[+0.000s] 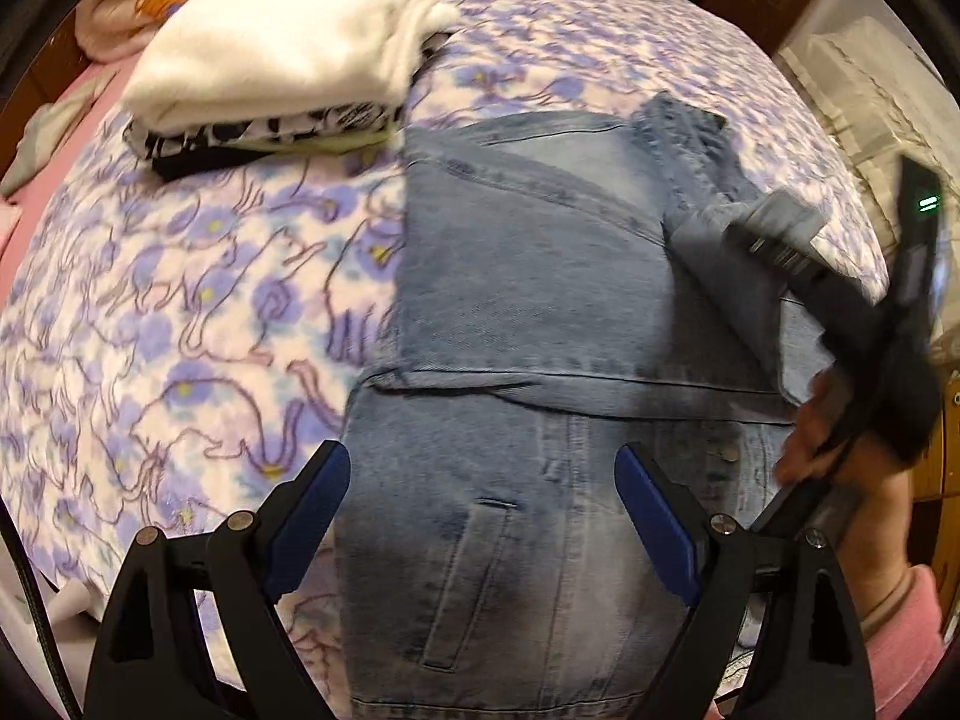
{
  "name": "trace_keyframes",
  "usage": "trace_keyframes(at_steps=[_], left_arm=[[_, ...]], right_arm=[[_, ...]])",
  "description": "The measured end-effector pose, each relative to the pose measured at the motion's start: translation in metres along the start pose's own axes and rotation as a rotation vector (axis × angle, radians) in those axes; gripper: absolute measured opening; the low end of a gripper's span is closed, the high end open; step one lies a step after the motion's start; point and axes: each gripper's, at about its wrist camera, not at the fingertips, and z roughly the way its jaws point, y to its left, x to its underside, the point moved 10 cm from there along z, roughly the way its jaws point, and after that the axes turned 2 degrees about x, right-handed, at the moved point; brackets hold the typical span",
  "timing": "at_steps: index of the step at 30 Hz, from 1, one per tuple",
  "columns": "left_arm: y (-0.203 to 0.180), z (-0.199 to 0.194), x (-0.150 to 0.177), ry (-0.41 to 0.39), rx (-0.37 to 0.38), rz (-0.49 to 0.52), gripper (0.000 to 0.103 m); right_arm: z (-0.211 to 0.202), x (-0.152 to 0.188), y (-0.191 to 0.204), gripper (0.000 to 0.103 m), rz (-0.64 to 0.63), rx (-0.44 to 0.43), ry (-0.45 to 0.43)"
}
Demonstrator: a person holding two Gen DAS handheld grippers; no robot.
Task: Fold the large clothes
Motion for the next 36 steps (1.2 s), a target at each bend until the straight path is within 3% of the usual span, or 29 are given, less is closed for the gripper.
trace_keyframes(at_steps=[2, 7, 9, 12, 16, 19, 23, 31, 36], left_arm=[[0.007, 0.003, -0.002, 0.002, -0.005, -0.012, 0.089], [0.02, 0.008, -0.014, -0.003, -0.012, -0.034, 0.089], [0.025, 0.009, -0.022, -0.013, -0.021, -0.035, 0.089], [0.033, 0.012, -0.032, -0.02, -0.022, -0.041, 0.089], [0.033, 0.017, -0.045, -0.025, 0.036, -0.077, 0.089], [0.022, 0.026, -0.047, -0.008, 0.068, -0.065, 0.089], [-0.008, 0.038, -0.045, 0.032, 0.149, -0.053, 0.089], [-0.067, 0.072, -0.044, 0.103, 0.278, -0.231, 0.089], [-0.086, 0.107, -0.04, 0.149, 0.24, -0.28, 0.088]], right_arm=[[0.02, 0.021, 0.01, 0.008, -0.065, 0.029, 0.075], [0.03, 0.05, 0.041, 0.016, -0.198, 0.086, 0.121], [0.029, 0.052, 0.043, 0.024, -0.208, 0.088, 0.129], [0.03, 0.053, 0.053, 0.046, -0.147, -0.033, 0.15], [0.026, 0.061, 0.063, 0.048, -0.111, -0.184, 0.197], [0.017, 0.059, 0.059, 0.048, -0.068, -0.23, 0.192], [0.003, 0.052, 0.039, 0.048, -0.052, -0.218, 0.173], [-0.014, 0.055, -0.054, 0.048, 0.084, -0.102, 0.188], [-0.03, 0.066, -0.121, 0.048, 0.196, -0.033, 0.193]])
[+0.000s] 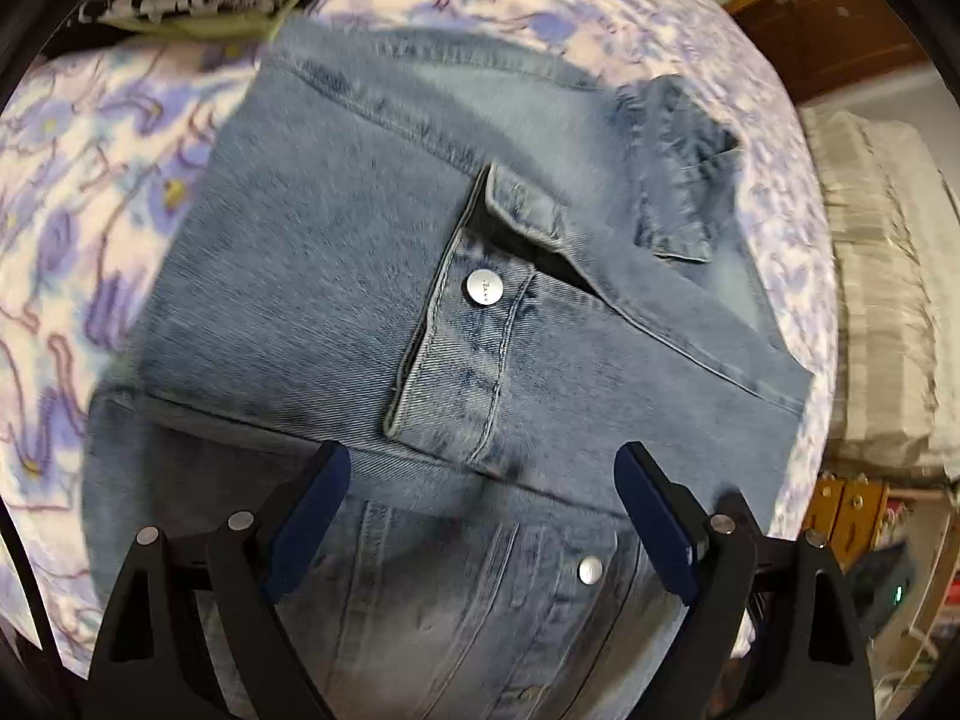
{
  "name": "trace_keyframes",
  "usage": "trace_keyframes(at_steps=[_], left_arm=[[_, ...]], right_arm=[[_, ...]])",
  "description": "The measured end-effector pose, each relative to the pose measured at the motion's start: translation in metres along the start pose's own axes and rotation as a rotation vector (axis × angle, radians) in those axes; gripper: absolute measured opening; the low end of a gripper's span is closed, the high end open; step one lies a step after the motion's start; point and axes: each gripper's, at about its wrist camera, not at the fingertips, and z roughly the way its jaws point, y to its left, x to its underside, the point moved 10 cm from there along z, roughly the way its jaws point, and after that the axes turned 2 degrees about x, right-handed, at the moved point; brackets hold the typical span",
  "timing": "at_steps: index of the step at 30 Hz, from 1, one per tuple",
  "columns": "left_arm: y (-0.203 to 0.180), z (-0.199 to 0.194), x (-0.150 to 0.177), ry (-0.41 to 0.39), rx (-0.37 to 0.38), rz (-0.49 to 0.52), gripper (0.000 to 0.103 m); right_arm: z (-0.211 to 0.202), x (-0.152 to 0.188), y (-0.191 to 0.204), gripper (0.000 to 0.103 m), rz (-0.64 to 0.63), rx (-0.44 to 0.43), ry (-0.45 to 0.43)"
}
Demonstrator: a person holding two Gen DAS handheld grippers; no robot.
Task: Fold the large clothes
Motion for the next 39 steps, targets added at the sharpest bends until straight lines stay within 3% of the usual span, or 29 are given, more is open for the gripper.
trace_keyframes(at_steps=[7, 11, 14, 15, 18, 20, 22, 24, 30, 34, 39], left_arm=[[0.004, 0.029, 0.001, -0.041, -0.052, -0.156, 0.083], [0.006, 0.035, 0.0, -0.092, -0.107, -0.232, 0.067], [0.005, 0.032, -0.003, -0.155, -0.111, -0.276, 0.046], [0.007, 0.031, -0.004, -0.163, -0.114, -0.282, 0.03], [0.004, 0.032, -0.006, -0.194, -0.129, -0.32, 0.019], [0.0, 0.026, -0.011, -0.236, -0.118, -0.336, 0.017], [-0.002, 0.017, -0.019, -0.265, -0.121, -0.323, 0.017], [-0.006, 0.008, -0.029, -0.301, -0.107, -0.31, 0.016], [-0.012, -0.011, -0.057, -0.384, -0.106, -0.279, 0.013], [-0.008, -0.011, -0.055, -0.379, -0.14, -0.277, 0.012], [0.006, 0.003, -0.033, -0.326, -0.185, -0.281, 0.013]], right_arm=[[-0.029, -0.001, -0.077, 0.048, 0.063, 0.042, 0.031], [-0.04, -0.012, -0.113, 0.048, 0.045, 0.087, 0.044], [-0.043, -0.019, -0.133, 0.048, 0.034, 0.103, 0.058], [-0.043, -0.022, -0.14, 0.048, 0.026, 0.108, 0.063], [-0.043, -0.028, -0.15, 0.048, -0.012, 0.122, 0.076], [-0.043, -0.031, -0.155, 0.038, -0.035, 0.131, 0.08], [-0.045, -0.035, -0.159, 0.019, -0.057, 0.128, 0.09], [-0.047, -0.038, -0.16, 0.013, -0.072, 0.114, 0.087], [-0.041, -0.045, -0.154, 0.008, -0.121, 0.06, 0.112], [-0.03, -0.044, -0.149, 0.004, -0.148, 0.056, 0.153], [-0.01, -0.029, -0.169, 0.0, -0.16, 0.13, 0.219]])
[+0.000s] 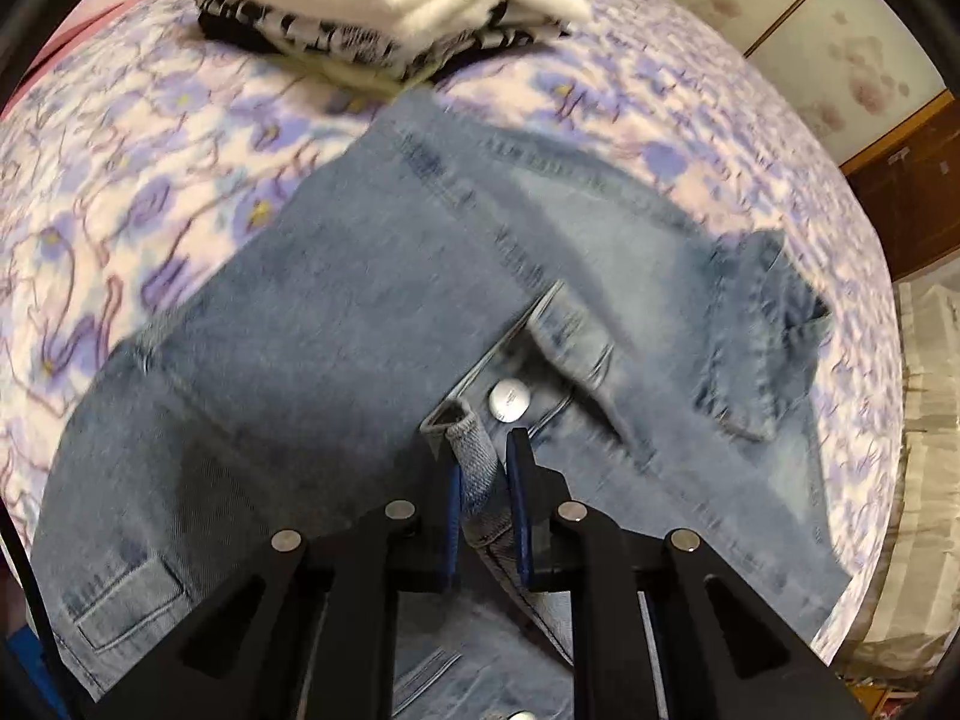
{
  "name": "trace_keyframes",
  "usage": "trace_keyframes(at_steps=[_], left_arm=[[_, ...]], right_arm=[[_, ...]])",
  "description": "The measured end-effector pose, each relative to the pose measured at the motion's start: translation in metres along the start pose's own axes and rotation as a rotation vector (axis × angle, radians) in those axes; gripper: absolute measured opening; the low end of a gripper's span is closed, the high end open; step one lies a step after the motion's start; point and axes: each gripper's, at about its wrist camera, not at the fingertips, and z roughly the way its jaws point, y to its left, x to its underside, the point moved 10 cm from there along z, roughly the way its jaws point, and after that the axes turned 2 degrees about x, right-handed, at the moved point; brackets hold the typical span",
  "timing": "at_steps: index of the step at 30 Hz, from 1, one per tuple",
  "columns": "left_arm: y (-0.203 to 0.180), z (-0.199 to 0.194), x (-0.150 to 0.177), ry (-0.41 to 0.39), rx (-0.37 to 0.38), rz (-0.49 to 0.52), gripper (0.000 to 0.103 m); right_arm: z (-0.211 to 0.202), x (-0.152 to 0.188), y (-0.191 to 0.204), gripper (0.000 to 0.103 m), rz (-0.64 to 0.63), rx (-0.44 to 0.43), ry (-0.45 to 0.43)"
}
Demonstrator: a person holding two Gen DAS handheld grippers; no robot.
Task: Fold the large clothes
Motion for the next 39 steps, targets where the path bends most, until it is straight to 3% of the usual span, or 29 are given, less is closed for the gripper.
trace_keyframes(at_steps=[3, 5, 9, 12, 14, 19, 20, 21, 24, 28, 32, 34, 35, 39], left_arm=[[0.008, 0.008, 0.009, 0.028, 0.004, -0.004, 0.014], [0.012, 0.015, 0.013, 0.058, -0.003, 0.003, 0.027], [0.012, 0.019, 0.005, 0.047, -0.044, 0.043, 0.042], [0.01, 0.026, -0.002, 0.058, -0.082, 0.11, 0.039], [0.013, 0.027, -0.005, 0.057, -0.148, 0.123, 0.021], [0.01, -0.002, -0.009, -0.032, -0.176, 0.129, 0.022], [0.008, -0.009, -0.009, -0.062, -0.178, 0.124, 0.027], [0.005, -0.016, -0.008, -0.088, -0.182, 0.12, 0.033], [-0.015, -0.026, 0.005, -0.106, -0.131, 0.154, 0.035], [-0.057, -0.019, 0.046, -0.015, -0.045, 0.266, 0.035], [-0.097, -0.008, 0.097, 0.097, 0.058, 0.399, 0.033], [-0.111, -0.004, 0.119, 0.146, 0.094, 0.434, 0.019], [-0.116, 0.001, 0.131, 0.185, 0.106, 0.448, 0.007], [-0.114, 0.017, 0.17, 0.292, 0.098, 0.47, 0.006]], right_arm=[[0.002, 0.003, -0.011, 0.0, -0.004, 0.015, -0.007], [0.002, 0.003, -0.02, 0.0, 0.005, 0.006, -0.011], [0.005, 0.001, -0.034, 0.0, 0.035, -0.046, -0.004], [0.006, -0.002, -0.038, 0.0, 0.016, -0.034, -0.003], [0.005, -0.003, -0.039, 0.0, 0.007, -0.032, -0.003], [-0.011, -0.008, -0.031, 0.0, -0.069, 0.023, -0.05], [-0.014, -0.01, -0.028, 0.0, -0.079, 0.023, -0.056], [-0.02, -0.011, -0.022, 0.0, -0.084, 0.003, -0.065], [-0.034, -0.016, 0.001, 0.0, -0.092, -0.096, -0.114], [-0.039, -0.018, 0.049, 0.0, -0.146, -0.224, -0.138], [-0.028, -0.01, 0.082, 0.0, -0.176, -0.276, -0.131], [-0.016, -0.004, 0.099, 0.0, -0.177, -0.296, -0.11], [-0.013, -0.002, 0.103, 0.0, -0.171, -0.303, -0.105], [0.013, 0.009, 0.109, 0.0, -0.11, -0.32, -0.052]])
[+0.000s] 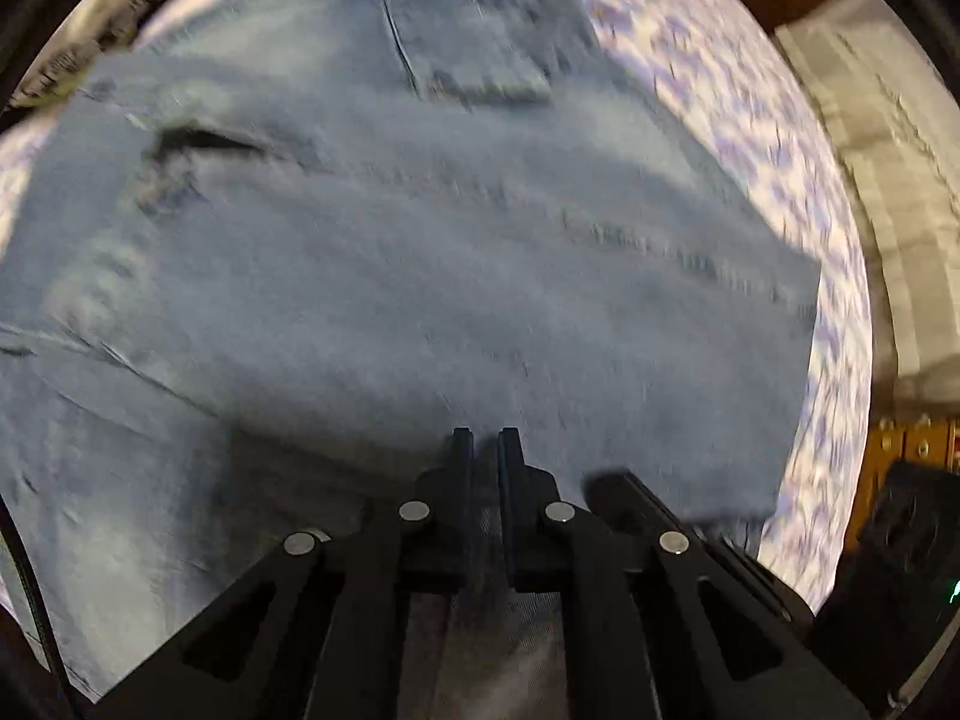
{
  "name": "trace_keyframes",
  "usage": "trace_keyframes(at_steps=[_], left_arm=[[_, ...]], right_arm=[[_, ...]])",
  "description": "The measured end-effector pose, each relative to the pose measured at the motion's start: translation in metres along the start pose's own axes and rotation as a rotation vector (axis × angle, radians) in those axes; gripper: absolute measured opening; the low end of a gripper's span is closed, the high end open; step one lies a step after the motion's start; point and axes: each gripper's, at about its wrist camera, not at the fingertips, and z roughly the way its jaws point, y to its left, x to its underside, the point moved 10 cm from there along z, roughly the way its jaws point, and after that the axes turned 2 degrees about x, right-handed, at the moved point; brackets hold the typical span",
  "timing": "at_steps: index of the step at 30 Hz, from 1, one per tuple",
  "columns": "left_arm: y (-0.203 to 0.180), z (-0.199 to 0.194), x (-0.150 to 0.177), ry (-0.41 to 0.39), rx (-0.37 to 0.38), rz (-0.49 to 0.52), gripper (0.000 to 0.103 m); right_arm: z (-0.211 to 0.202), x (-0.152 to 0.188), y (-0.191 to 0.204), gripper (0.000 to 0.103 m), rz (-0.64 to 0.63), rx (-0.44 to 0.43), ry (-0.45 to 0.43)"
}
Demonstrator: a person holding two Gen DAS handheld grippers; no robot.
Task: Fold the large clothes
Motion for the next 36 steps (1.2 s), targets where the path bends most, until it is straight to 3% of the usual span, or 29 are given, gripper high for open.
trace_keyframes(at_steps=[5, 8, 10, 14, 16, 18, 19, 22, 26, 29, 32, 36], left_arm=[[0.012, 0.015, 0.014, 0.043, -0.028, -0.022, 0.005], [0.028, 0.01, 0.008, 0.017, -0.034, -0.067, 0.004], [0.043, 0.004, 0.001, -0.004, -0.048, -0.084, 0.003], [0.087, -0.013, -0.016, -0.068, -0.162, -0.111, 0.003], [0.103, -0.021, -0.024, -0.104, -0.17, -0.131, 0.003], [0.123, -0.026, -0.029, -0.128, -0.261, -0.116, 0.003], [0.13, -0.026, -0.031, -0.127, -0.272, -0.107, 0.003], [0.133, -0.029, -0.034, -0.133, -0.22, -0.136, 0.003], [0.12, -0.037, -0.032, -0.128, -0.217, -0.087, 0.003], [0.082, -0.034, -0.034, -0.119, -0.083, -0.076, 0.005], [0.049, -0.023, -0.033, -0.1, -0.03, -0.027, 0.005], [0.011, 0.002, -0.034, -0.085, -0.01, 0.031, 0.006]], right_arm=[[0.009, 0.006, -0.009, 0.0, 0.017, 0.02, 0.02], [0.001, 0.001, -0.029, 0.0, -0.025, 0.134, 0.001], [-0.007, -0.001, -0.05, 0.0, 0.011, 0.157, 0.001], [-0.04, -0.002, -0.115, 0.0, 0.099, 0.252, -0.031], [-0.056, -0.001, -0.134, 0.0, 0.096, 0.293, -0.049], [-0.069, -0.005, -0.149, 0.0, 0.089, 0.358, -0.062], [-0.073, -0.007, -0.152, 0.0, 0.092, 0.362, -0.063], [-0.088, -0.018, -0.169, 0.0, 0.132, 0.467, -0.088], [-0.1, -0.037, -0.156, 0.0, 0.231, 0.293, -0.173], [-0.095, -0.057, -0.12, 0.0, 0.186, 0.165, -0.214], [-0.075, -0.067, -0.086, 0.0, 0.109, 0.073, -0.207], [-0.026, -0.069, -0.044, 0.0, 0.052, -0.021, -0.133]])
